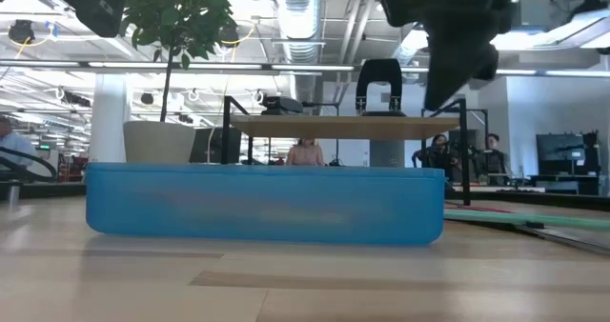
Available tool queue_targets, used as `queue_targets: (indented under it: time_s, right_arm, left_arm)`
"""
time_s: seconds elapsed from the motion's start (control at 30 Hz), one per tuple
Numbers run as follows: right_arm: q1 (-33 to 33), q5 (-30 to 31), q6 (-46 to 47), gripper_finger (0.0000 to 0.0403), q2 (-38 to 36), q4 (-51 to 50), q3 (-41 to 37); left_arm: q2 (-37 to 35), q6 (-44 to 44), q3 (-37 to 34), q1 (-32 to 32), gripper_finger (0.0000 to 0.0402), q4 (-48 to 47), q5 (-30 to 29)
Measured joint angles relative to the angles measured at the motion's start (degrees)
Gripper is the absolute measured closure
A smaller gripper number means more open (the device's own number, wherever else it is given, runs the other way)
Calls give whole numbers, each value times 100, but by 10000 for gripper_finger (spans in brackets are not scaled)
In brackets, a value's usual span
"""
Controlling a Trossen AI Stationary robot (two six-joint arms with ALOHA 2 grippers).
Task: Pack school essentials
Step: Put the light blue pencil into the blue pencil box
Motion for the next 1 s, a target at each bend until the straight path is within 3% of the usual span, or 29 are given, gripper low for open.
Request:
queue_targets:
  time_s: [0.23,0.53,0.77,1.0]
  right_arm:
    - [424,-373,-168,330,432,-526,152]
    - [1043,-376,-111,279,1050,-1733,159]
    - [988,-470,-221,249,1512,-1723,157]
    - [759,-528,-465,248,1703,-1681,176]
  left_arm:
    - [0,-17,0,-1,294,-4,0]
    - [-2,-56,-2,0,294,-2,0]
    - [0,-57,-2,-1,294,-2,0]
    - [-1,-66,-2,1,294,-29,0]
